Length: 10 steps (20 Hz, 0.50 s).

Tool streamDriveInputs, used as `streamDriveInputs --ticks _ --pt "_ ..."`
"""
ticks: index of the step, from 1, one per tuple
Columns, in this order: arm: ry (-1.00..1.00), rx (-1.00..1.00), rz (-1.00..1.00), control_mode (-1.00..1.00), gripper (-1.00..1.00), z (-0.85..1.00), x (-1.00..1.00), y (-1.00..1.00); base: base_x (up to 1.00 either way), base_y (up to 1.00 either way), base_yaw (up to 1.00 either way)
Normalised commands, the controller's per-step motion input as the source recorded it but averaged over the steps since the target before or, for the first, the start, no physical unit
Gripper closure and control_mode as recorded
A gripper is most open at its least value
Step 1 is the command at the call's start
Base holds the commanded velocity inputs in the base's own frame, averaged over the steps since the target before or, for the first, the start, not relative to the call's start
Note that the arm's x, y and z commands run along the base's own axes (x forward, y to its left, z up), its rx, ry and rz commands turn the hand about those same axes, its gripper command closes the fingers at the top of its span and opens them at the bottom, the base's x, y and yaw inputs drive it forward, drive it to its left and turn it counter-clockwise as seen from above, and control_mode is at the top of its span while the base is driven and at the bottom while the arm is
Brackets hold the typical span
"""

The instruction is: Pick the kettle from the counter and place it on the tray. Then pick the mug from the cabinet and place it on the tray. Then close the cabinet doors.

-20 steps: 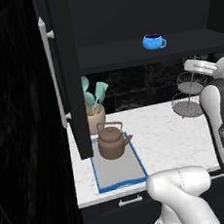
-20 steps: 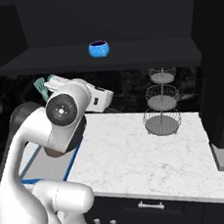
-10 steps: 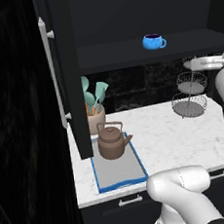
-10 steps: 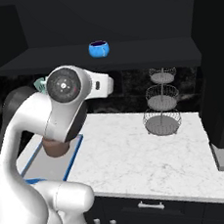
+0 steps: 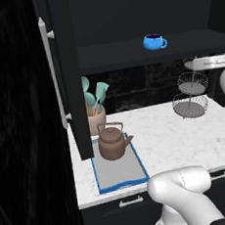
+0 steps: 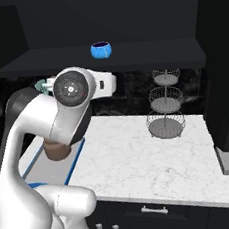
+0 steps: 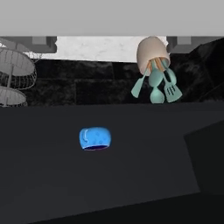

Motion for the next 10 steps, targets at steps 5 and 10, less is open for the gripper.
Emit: streamDriveInputs --ticks 5,10 --pt "-0.06 0.00 0.00 -1.00 -1.00 0.00 0.17 0.00 0.00 0.00 0.00" --pt "-0.03 0.00 0.00 -1.00 -1.00 0.08 0.18 0.00 0.00 0.00 0.00"
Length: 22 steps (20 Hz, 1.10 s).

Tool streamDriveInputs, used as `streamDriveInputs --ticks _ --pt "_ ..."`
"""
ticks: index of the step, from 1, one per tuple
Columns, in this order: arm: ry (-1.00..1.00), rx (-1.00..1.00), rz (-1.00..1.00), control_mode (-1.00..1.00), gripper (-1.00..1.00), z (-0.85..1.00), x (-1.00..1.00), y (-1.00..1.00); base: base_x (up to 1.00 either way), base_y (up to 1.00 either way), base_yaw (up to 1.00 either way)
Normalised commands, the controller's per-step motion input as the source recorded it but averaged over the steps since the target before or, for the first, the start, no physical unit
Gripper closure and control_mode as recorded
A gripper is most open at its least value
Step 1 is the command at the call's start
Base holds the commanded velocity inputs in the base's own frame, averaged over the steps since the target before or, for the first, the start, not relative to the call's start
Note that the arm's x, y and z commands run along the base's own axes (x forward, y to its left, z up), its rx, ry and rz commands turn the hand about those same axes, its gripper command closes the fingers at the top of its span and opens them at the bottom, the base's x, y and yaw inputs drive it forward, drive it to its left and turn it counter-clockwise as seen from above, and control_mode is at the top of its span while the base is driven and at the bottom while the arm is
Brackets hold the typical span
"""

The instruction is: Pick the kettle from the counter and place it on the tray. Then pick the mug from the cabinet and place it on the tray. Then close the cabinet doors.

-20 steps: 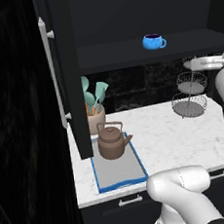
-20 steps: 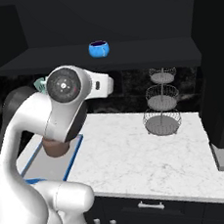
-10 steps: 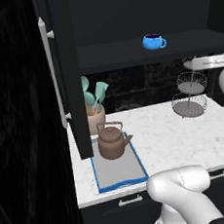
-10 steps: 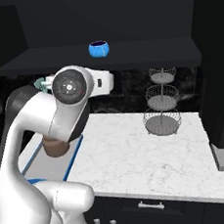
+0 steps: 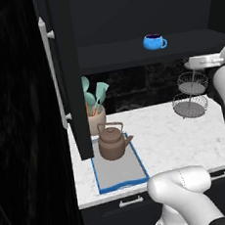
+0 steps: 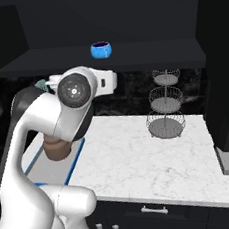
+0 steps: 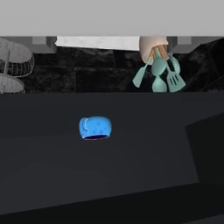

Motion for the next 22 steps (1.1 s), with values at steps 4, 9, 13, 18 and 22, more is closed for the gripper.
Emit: streamDriveInputs --ticks 4,9,13,18,22 --pt "-0.01 0.00 0.00 -1.00 -1.00 0.12 0.23 0.00 0.00 0.00 0.00" --pt "0.00 0.00 0.00 -1.00 -1.00 0.12 0.22 0.00 0.00 0.00 0.00" --pt "0.00 0.00 0.00 -1.00 -1.00 0.10 0.31 0.00 0.00 0.00 0.00" --pt "-0.01 0.00 0.00 -1.00 -1.00 0.06 0.23 -0.02 0.00 0.00 0.00" --pt "0.00 0.00 0.00 -1.00 -1.00 0.01 0.32 0.00 0.00 0.00 0.00"
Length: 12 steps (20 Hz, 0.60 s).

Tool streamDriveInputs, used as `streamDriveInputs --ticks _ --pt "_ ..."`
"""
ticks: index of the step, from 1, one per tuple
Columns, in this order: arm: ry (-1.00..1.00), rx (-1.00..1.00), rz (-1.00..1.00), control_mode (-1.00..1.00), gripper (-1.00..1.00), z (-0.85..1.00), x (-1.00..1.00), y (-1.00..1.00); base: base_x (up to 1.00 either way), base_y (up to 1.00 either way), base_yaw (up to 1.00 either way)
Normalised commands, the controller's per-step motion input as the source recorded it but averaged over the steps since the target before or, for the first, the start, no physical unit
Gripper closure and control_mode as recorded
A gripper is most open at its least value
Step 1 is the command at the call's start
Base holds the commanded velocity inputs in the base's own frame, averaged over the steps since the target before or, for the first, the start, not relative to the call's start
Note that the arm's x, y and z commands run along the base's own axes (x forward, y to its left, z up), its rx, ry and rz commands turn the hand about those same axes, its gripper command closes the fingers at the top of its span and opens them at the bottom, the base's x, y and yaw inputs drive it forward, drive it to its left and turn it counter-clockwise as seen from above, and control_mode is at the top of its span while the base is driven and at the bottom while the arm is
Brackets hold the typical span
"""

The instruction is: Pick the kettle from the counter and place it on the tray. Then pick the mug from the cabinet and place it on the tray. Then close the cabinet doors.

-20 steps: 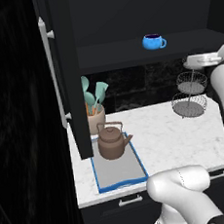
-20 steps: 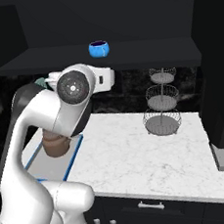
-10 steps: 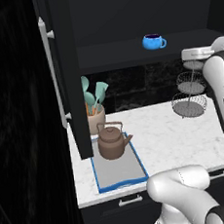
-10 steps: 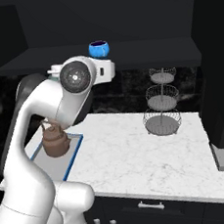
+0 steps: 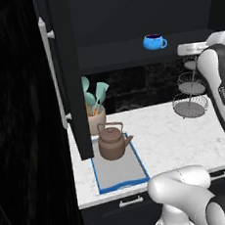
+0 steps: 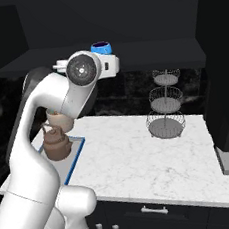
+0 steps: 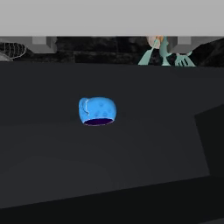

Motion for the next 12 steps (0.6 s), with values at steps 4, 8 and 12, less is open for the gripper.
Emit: streamDriveInputs --ticks 4,8,12 --pt "0.00 0.00 0.00 -1.00 -1.00 0.01 0.36 0.00 0.00 0.00 0.00" --pt "0.00 -0.02 0.00 -1.00 -1.00 0.00 0.37 0.00 0.00 0.00 0.00" --pt "0.00 -0.03 0.00 -1.00 -1.00 0.00 0.37 0.00 0.00 0.00 0.00"
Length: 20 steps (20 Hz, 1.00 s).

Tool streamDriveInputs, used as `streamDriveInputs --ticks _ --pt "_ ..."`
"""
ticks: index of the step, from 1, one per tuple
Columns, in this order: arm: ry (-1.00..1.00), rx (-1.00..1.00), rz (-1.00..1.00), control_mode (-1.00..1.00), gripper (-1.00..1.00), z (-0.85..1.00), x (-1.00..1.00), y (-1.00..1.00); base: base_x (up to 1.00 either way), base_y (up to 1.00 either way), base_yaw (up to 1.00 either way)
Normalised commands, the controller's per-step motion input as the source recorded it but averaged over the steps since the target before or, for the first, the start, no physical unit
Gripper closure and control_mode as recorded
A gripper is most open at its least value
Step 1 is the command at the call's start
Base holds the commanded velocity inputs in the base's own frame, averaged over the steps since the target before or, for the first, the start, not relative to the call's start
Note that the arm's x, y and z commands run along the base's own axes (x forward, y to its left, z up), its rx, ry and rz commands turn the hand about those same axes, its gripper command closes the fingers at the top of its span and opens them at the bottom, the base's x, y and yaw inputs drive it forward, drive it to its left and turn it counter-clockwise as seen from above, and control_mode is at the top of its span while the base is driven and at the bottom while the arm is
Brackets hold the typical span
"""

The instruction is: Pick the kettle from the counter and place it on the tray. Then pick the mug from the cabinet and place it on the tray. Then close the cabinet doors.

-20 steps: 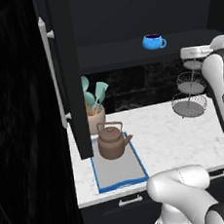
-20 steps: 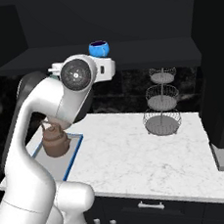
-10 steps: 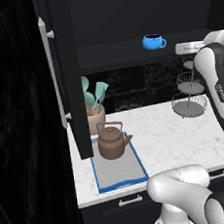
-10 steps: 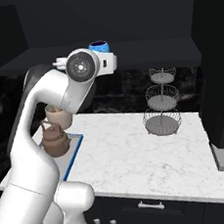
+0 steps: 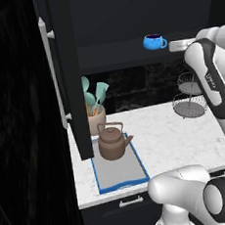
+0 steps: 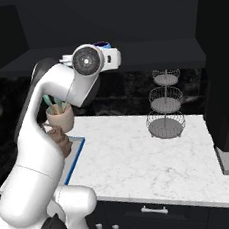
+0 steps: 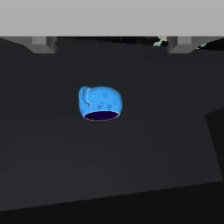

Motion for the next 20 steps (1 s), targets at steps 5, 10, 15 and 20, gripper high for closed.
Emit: streamDriveInputs --ticks 5,10,15,20 --pt "0.00 -0.02 0.00 -1.00 -1.00 0.00 0.33 0.00 0.00 0.00 0.00" --pt "0.01 -0.02 0.00 -1.00 -1.00 0.00 0.32 0.00 0.00 0.00 0.00" --pt "0.00 -0.06 0.00 -1.00 -1.00 -0.07 0.30 0.00 0.00 0.00 0.00" --pt "0.01 -0.01 0.00 -1.00 -1.00 -0.03 0.21 -0.05 0.00 0.00 0.00"
